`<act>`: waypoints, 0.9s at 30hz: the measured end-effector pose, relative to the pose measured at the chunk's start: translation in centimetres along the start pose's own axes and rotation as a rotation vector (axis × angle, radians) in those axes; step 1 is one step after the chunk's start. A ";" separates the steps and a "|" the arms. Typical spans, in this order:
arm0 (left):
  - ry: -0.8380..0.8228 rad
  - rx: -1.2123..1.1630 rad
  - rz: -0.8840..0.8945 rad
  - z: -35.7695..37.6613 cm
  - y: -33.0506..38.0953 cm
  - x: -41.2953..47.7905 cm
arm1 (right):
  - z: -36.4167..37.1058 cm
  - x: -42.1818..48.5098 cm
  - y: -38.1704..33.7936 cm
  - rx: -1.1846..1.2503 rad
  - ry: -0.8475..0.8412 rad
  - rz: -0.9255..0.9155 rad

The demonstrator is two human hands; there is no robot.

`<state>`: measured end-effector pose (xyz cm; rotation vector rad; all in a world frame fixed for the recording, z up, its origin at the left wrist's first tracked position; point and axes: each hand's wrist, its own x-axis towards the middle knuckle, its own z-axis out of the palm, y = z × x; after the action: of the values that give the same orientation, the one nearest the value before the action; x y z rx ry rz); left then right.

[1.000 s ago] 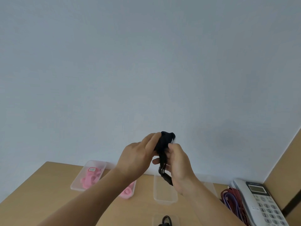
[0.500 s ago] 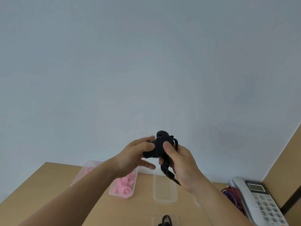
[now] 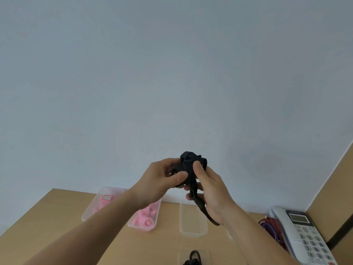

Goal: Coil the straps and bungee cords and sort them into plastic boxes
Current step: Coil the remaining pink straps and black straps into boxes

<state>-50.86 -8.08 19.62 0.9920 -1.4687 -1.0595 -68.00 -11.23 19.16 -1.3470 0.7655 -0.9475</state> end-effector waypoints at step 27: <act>-0.145 -0.050 -0.084 -1.5 0.1 -0.5 | -0.2 -0.5 -1.0 -0.141 -0.092 0.164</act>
<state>-49.28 -7.78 19.77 0.9657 -1.5204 -1.2452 -68.48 -10.83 20.14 -1.4163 0.8707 -0.7075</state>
